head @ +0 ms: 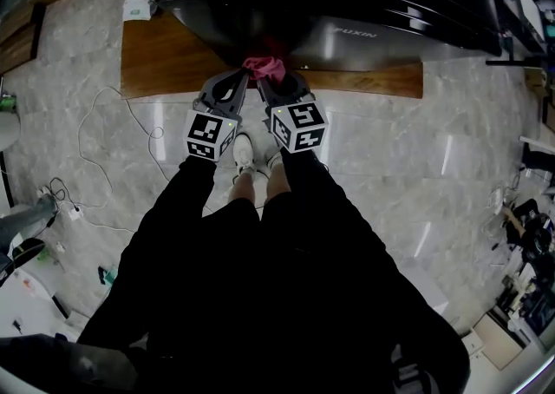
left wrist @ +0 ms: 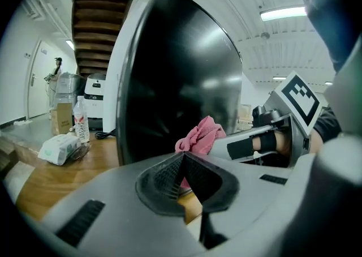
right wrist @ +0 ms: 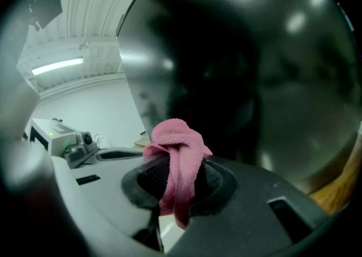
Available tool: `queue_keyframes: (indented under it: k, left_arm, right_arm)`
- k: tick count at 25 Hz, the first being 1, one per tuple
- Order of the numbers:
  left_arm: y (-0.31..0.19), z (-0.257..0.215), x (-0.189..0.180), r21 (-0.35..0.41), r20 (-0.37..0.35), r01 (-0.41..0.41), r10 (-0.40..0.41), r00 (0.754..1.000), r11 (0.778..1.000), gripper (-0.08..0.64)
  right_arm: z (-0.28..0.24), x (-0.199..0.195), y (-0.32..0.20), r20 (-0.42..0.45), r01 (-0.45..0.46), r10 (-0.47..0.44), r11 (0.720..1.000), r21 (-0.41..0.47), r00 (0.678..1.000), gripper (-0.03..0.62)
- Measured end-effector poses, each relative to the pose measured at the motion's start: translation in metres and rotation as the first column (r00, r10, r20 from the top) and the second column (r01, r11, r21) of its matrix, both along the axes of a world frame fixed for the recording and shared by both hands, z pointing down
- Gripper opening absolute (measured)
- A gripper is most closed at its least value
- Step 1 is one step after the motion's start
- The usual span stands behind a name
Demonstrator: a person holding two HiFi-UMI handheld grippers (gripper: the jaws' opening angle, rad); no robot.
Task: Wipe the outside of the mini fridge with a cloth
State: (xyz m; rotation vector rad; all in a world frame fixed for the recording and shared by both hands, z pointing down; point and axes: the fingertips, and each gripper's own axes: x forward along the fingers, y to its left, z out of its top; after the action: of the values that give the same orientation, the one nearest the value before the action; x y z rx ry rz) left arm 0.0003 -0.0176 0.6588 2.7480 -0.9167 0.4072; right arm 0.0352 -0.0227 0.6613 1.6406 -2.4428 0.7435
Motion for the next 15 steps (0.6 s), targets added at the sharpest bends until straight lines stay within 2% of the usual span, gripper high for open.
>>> queue_keyframes:
  k: [7,15]
  left_arm:
    - [0.015,0.002,0.086,-0.011,0.001,-0.098,0.098,0.995,0.995,0.002]
    - [0.038,-0.001,0.170,-0.019,0.006,-0.204,0.204,0.979,0.979,0.002]
  right_arm:
    - [0.006,0.081,0.017,-0.005,-0.070,0.070,0.997,-0.021,0.998,0.086]
    - [0.006,0.165,0.042,-0.028,-0.160,0.158,0.986,-0.042,0.987,0.089]
